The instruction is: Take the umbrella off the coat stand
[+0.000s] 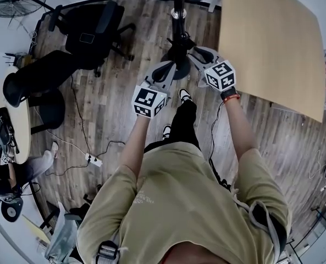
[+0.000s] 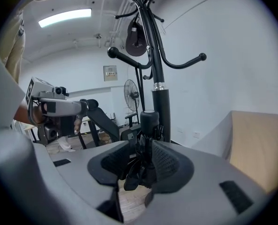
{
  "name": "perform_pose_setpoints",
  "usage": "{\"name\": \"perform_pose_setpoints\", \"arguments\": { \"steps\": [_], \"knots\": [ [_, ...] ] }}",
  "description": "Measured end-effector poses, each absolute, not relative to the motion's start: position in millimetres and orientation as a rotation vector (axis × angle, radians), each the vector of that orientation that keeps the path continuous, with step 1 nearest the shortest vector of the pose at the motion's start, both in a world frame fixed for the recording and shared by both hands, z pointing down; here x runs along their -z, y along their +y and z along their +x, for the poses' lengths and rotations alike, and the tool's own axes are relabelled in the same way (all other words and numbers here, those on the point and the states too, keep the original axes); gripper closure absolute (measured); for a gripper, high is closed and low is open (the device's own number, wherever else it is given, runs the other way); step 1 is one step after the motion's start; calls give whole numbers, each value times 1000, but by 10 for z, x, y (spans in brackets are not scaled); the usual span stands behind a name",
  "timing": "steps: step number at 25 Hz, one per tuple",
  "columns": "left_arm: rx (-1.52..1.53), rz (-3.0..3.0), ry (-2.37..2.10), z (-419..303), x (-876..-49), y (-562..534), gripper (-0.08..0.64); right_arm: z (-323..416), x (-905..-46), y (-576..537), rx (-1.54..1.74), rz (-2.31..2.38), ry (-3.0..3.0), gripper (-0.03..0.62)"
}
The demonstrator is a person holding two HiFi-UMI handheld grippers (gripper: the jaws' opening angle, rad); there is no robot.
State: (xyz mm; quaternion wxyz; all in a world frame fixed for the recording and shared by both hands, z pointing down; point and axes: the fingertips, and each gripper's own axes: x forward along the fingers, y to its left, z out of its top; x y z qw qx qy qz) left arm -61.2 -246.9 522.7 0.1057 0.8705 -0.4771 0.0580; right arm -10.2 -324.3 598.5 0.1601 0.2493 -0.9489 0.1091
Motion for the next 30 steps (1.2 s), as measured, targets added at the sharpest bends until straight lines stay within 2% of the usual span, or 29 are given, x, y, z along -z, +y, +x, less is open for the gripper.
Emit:
{"name": "perform_pose_setpoints", "arguments": {
  "steps": [4,11,17,30],
  "knots": [
    [-148,2548,-1410,-676,-5235,-2476,535,-138,-6095,-3321,-368,736,-2703,432],
    [-158,2537,-1398,-665,-5397,-2518,535,-258,-6331,-3435,-408,699,-2707,297],
    [-161,2524,-1398,-697,-5476,-2538,535,-385,-6493,-3533,-490,675,-2732,244],
    [-152,2520,-1418,-814,-5477,-2477,535,-650,-6630,-3674,-445,724,-2784,213]
  ]
}}
